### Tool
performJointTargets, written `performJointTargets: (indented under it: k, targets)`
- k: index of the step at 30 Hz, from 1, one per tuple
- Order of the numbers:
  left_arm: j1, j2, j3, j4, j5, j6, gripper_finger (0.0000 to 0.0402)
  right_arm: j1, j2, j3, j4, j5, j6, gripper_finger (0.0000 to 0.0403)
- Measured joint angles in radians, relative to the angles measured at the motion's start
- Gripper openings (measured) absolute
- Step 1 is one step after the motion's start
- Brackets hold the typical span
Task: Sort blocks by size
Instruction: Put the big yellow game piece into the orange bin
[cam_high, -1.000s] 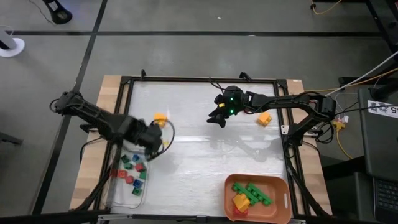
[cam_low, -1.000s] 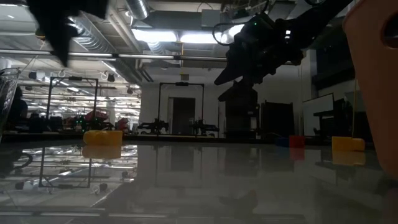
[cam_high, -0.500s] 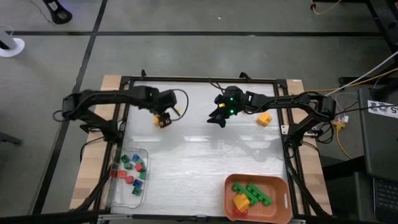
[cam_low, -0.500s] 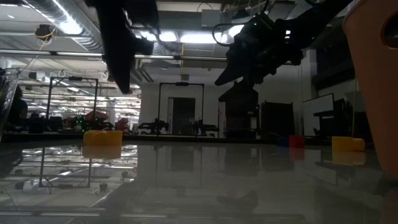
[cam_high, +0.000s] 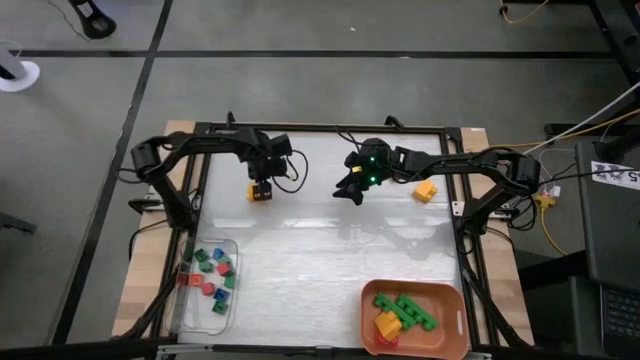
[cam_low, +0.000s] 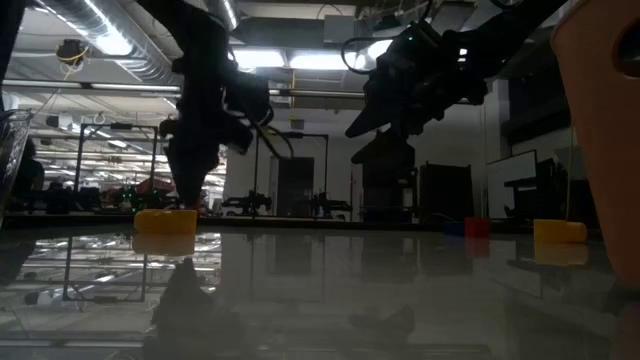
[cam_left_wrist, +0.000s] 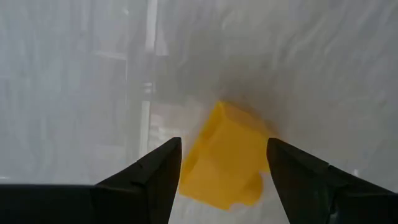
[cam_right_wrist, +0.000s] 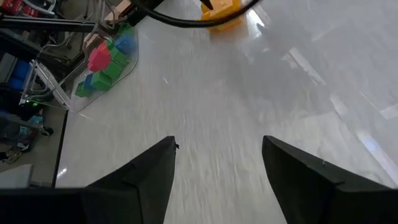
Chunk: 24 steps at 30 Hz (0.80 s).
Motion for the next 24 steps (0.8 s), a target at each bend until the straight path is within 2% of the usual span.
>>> performJointTargets:
  k: [7,13,24]
  targets:
    - [0.035,0.055,0.002,0.0,0.006,0.083,0.0224,0.0,0.0,0.0,0.0,0.0,-0.032,0.0238]
    - [0.053,0.069,0.002,-0.008,0.067,0.113,0.0217,0.0,0.0,0.0,0.0,0.002,-0.037,0.0238]
    - [0.049,0.074,-0.001,-0.041,0.17,0.131,0.0138,0.0,0.0,0.0,0.0,0.002,-0.053,0.0238]
